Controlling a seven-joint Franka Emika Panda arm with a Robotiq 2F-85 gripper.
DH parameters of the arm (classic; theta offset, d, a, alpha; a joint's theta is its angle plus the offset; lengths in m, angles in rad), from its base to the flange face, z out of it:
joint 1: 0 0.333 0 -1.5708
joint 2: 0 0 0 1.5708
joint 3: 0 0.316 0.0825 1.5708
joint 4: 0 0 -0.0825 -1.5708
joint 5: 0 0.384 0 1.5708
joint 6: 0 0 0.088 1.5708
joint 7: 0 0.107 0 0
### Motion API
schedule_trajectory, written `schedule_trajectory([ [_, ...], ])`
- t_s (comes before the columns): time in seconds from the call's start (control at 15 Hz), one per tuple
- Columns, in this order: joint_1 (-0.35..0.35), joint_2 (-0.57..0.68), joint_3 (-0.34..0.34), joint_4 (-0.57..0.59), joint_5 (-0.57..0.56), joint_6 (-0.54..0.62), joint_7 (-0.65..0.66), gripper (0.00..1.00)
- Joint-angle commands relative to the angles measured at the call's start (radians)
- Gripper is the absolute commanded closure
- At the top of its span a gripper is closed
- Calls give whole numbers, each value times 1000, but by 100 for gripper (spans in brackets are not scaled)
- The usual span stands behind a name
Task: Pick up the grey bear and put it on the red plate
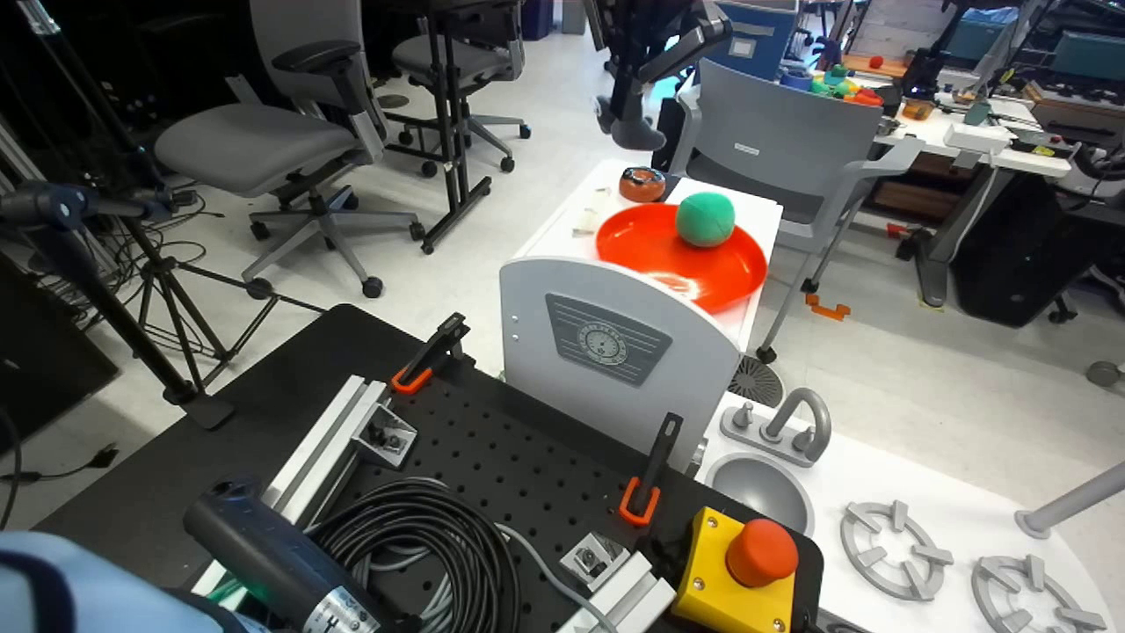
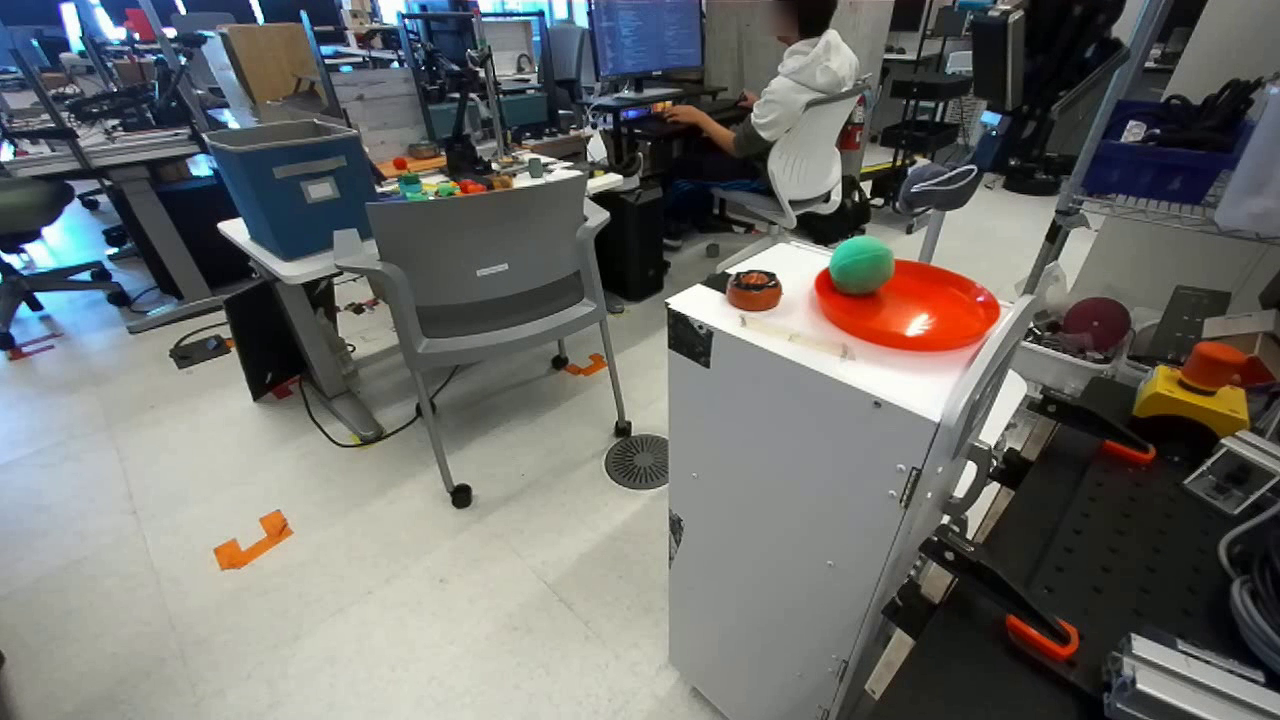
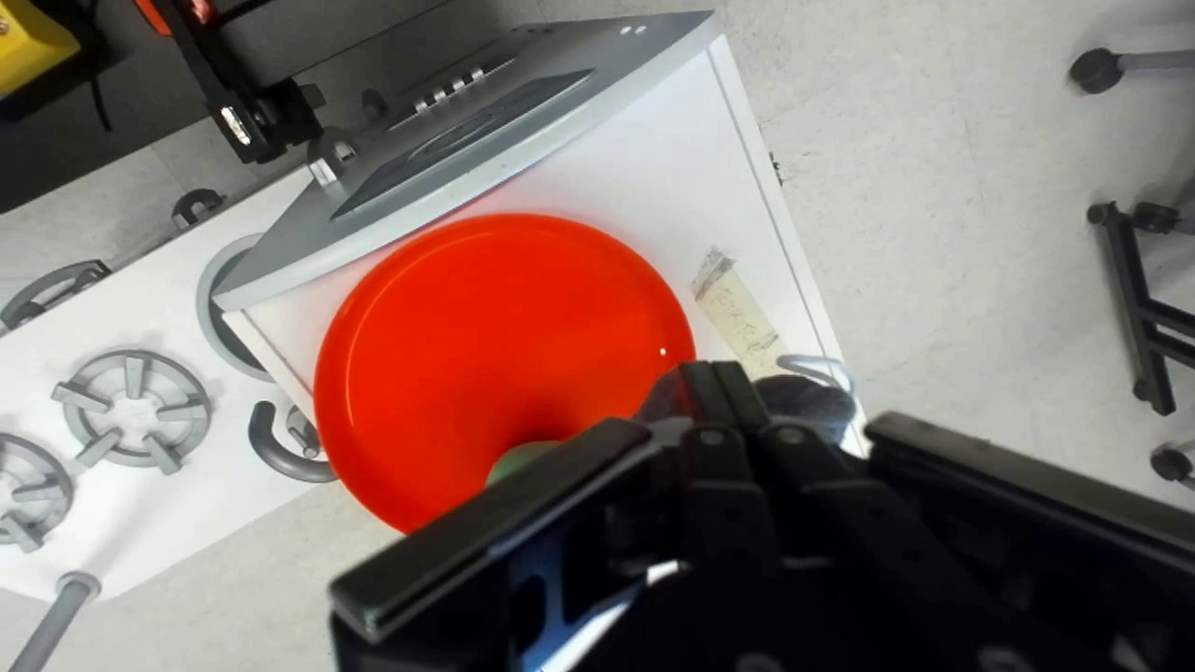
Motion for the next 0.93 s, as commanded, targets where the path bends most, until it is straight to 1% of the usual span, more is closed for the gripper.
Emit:
schedule_trajectory([
  [0.0,-32,-3,16,12,-16,-55,82,100],
  [0.4,-82,1,42,36,-88,-159,255,100],
  [0.6,-93,5,47,52,-111,-196,305,100],
  [0.87,-101,32,50,111,-136,-259,360,100],
])
